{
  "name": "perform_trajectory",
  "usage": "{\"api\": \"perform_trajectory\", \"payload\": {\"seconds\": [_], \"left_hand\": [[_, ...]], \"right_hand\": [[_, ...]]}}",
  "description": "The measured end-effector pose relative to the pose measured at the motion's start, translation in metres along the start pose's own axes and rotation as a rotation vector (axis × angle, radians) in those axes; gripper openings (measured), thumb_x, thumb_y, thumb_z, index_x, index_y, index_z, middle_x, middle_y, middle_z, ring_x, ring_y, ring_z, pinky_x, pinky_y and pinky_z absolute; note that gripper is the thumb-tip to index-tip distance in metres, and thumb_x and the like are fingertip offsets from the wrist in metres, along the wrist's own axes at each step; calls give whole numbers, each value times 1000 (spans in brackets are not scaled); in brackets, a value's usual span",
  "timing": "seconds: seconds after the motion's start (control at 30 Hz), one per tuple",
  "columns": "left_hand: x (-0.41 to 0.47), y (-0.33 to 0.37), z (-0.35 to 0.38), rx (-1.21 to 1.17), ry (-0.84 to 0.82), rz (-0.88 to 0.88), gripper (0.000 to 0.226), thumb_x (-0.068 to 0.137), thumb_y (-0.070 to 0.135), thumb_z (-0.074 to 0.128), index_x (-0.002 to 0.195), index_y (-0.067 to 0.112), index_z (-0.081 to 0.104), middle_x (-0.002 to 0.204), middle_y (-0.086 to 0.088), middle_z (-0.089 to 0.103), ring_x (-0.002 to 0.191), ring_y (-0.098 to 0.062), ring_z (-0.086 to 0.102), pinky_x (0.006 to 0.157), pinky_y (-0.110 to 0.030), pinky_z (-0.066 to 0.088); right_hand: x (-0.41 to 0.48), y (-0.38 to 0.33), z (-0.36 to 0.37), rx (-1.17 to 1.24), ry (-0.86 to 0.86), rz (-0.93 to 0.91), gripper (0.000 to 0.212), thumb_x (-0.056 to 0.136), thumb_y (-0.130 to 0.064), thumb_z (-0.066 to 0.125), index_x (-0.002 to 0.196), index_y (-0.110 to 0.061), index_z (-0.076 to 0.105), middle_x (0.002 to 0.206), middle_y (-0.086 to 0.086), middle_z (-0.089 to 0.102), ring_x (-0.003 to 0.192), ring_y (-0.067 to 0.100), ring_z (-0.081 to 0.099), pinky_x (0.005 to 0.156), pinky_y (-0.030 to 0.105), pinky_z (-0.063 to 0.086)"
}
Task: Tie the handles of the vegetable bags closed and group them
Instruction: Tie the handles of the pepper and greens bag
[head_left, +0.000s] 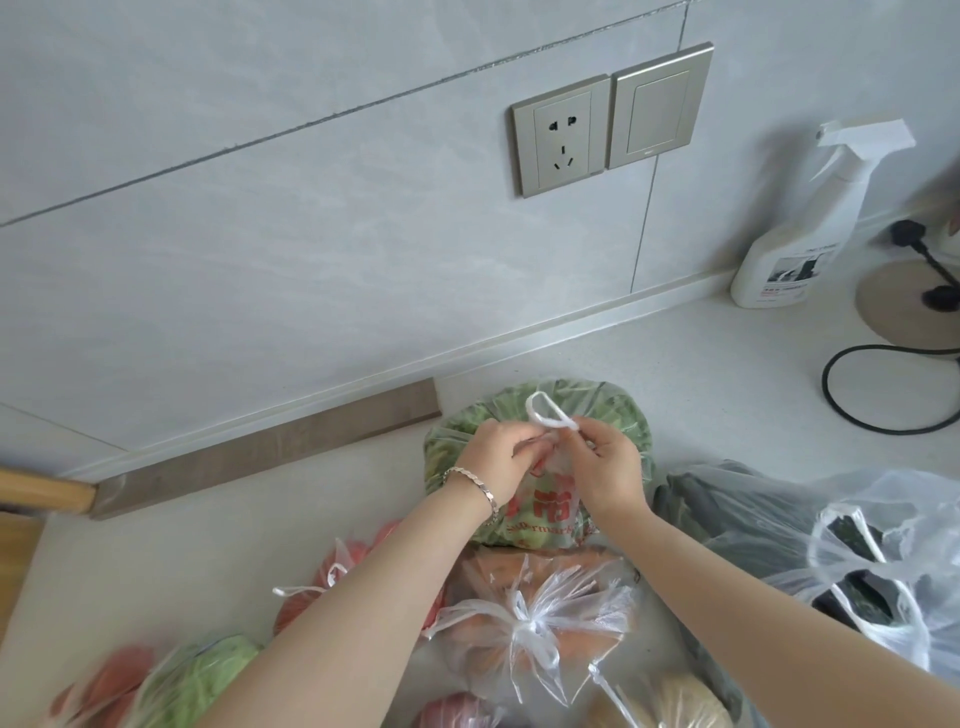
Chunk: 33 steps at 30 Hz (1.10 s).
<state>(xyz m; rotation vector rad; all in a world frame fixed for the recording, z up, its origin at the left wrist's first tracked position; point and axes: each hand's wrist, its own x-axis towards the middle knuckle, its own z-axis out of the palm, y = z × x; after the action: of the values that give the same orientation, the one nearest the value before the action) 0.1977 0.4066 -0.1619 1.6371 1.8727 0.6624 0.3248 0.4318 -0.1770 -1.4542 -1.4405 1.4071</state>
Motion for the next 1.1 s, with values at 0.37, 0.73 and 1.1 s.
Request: {"api": "perform_trajectory", "payload": {"seconds": [0.37, 0.73, 1.1], "left_hand": [[-5, 10, 20, -157, 45, -260, 34, 94, 20, 45, 60, 22, 47, 59, 7, 45, 65, -21, 47, 66, -30, 38], [-6, 8, 8, -71, -56, -193, 26, 95, 19, 42, 82, 2, 57, 72, 0, 43, 72, -17, 45, 65, -24, 31], [-23, 8, 12, -253, -7, -282, 26, 94, 25, 47, 72, 13, 57, 64, 3, 46, 60, -6, 43, 55, -13, 31]], "right_hand": [[11, -16, 3, -61, 32, 184, 29, 82, -26, 67, 101, -21, 45, 68, -3, 57, 52, 8, 53, 41, 17, 40], [-1, 1, -2, -558, -197, -411, 23, 84, -6, 57, 104, -4, 67, 81, 16, 57, 75, 26, 49, 67, 34, 42], [-5, 5, -5, -336, -132, -390, 20, 83, 0, 61, 101, -2, 70, 95, 9, 67, 82, 15, 60, 70, 2, 41]]}}
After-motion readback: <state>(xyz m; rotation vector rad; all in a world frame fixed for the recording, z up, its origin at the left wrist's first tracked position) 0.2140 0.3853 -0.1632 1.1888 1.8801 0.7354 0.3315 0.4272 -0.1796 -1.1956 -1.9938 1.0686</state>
